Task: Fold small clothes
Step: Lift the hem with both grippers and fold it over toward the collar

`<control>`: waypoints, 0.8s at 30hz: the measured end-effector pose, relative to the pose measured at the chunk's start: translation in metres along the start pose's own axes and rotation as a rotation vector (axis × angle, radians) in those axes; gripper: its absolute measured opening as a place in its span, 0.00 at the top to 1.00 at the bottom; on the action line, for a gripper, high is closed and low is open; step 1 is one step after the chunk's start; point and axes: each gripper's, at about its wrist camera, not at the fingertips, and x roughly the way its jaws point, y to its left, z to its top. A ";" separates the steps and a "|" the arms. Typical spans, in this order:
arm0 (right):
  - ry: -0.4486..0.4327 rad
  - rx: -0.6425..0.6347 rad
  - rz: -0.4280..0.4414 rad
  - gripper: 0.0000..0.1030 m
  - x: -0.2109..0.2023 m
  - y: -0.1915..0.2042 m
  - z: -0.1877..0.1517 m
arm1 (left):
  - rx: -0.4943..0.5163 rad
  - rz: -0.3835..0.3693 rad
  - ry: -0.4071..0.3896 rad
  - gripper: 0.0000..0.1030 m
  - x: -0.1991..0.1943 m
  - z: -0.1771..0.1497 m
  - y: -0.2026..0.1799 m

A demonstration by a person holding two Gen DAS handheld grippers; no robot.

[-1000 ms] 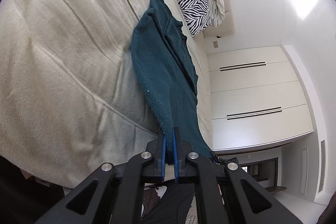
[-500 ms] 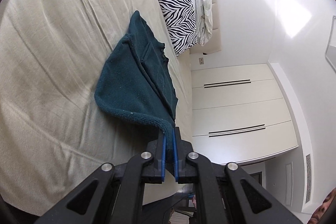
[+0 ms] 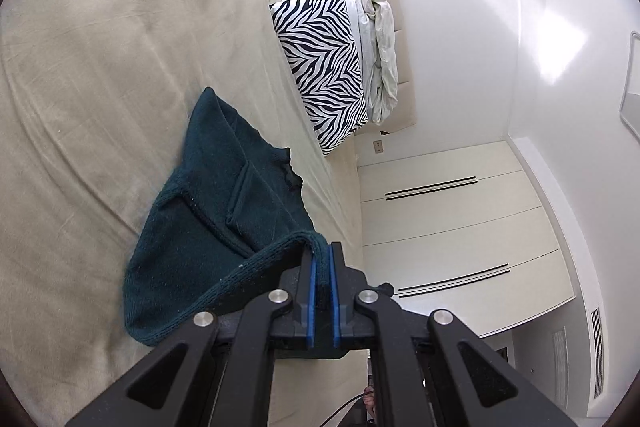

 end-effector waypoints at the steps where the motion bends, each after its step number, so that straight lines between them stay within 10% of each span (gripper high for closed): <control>1: -0.004 0.000 -0.008 0.93 0.011 0.000 0.007 | 0.000 0.002 0.000 0.94 0.008 0.007 0.000; 21: -0.010 0.103 -0.208 0.91 0.205 -0.055 0.102 | -0.048 0.201 0.006 0.91 0.149 0.129 0.069; 24: -0.047 0.143 -0.251 0.90 0.211 -0.070 0.114 | -0.053 0.206 -0.003 0.48 0.152 0.134 0.075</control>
